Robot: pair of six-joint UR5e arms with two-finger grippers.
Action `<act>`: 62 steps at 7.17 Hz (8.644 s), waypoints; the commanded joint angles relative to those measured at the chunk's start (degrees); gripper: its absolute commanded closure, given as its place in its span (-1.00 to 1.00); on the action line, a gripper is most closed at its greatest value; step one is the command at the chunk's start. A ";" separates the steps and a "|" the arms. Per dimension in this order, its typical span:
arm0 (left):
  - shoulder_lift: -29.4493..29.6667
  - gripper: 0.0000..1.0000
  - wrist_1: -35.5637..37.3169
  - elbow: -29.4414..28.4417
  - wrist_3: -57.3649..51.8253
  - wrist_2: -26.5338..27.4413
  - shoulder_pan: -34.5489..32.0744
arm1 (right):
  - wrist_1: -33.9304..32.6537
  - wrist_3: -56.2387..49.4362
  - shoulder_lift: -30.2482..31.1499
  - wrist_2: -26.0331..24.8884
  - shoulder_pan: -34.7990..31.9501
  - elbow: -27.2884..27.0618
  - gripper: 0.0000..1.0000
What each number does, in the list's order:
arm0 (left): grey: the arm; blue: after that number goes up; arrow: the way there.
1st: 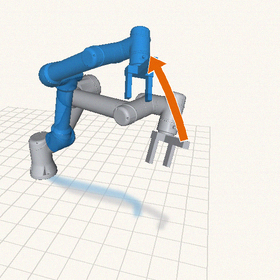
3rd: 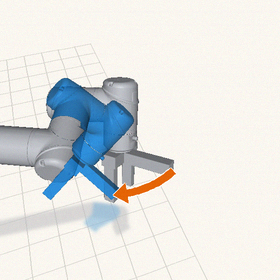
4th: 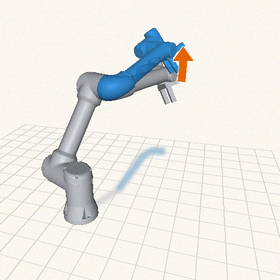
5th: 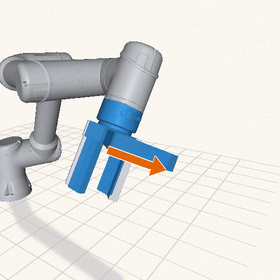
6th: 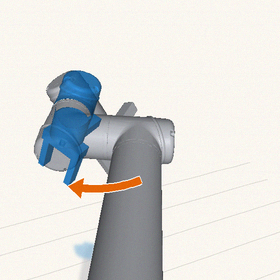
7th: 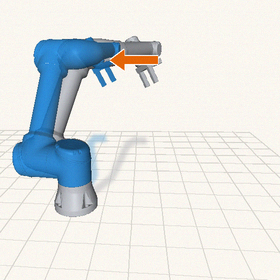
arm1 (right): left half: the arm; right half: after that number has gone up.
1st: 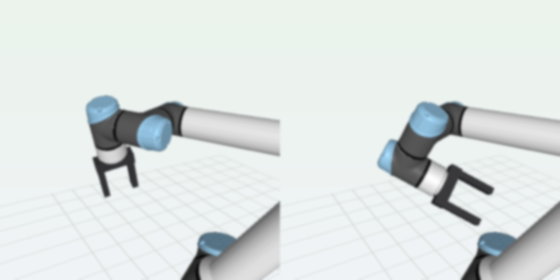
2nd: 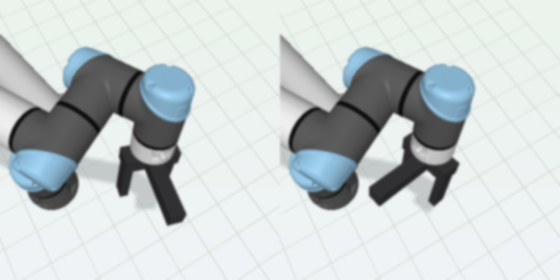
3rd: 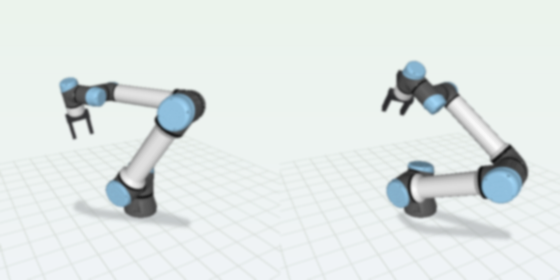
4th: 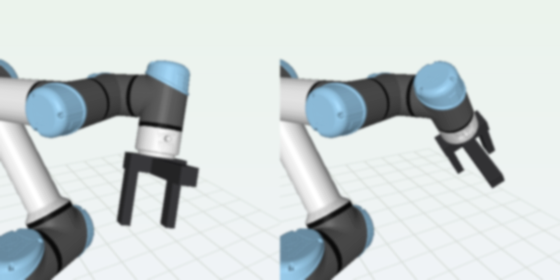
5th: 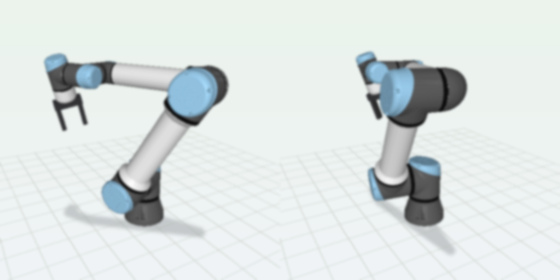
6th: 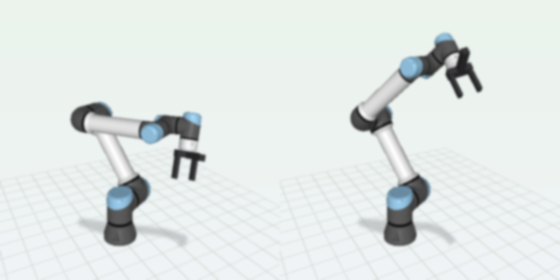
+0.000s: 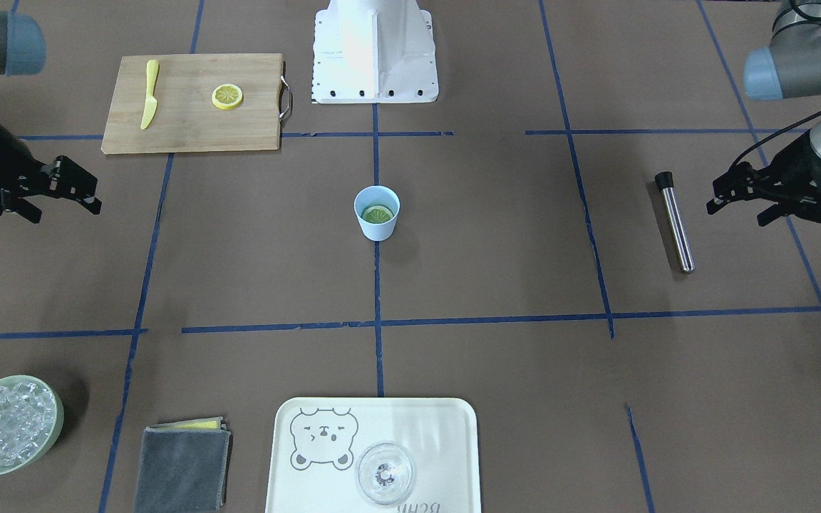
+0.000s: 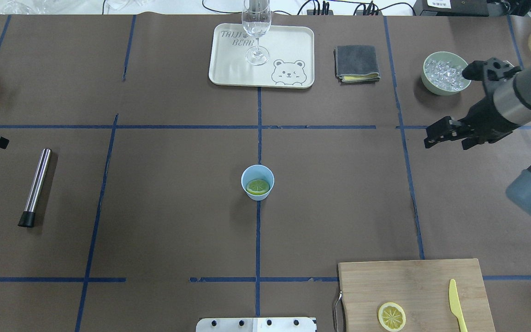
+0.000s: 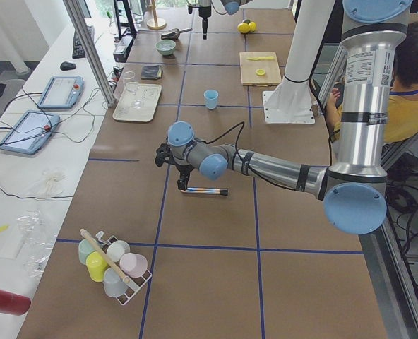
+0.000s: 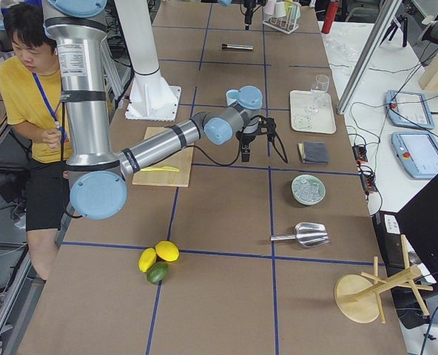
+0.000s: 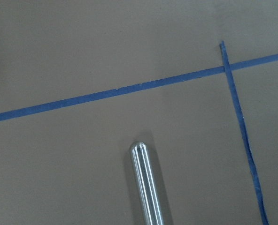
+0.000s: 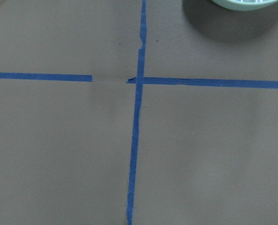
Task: Squeeze lemon into cup
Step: 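Withdraw the right gripper away while the left gripper moves to the steel muddler, then grasp the steel muddler with the left gripper, then lift the muddler with the left gripper and bring it over the cup, then press the muddler down into the cup onto the lemon slice with the left gripper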
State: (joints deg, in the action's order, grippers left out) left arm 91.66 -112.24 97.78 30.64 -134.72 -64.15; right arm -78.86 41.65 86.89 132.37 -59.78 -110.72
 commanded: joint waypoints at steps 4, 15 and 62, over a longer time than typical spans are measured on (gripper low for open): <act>6.68 -0.95 -0.09 -7.95 12.15 4.11 7.88 | 0.11 -3.69 1.88 1.14 -2.27 -0.37 -1.00; 6.34 -0.52 -0.35 -11.38 6.27 8.69 8.96 | 0.11 -3.42 2.05 0.70 -2.18 -0.29 -1.00; 35.69 1.00 -31.55 -7.79 7.50 90.34 52.64 | -0.07 -2.45 5.13 0.61 -3.85 -0.11 -1.00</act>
State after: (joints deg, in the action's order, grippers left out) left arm 127.22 -143.79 89.71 38.22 -44.32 -11.70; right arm -78.93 39.27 92.08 132.98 -63.63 -110.84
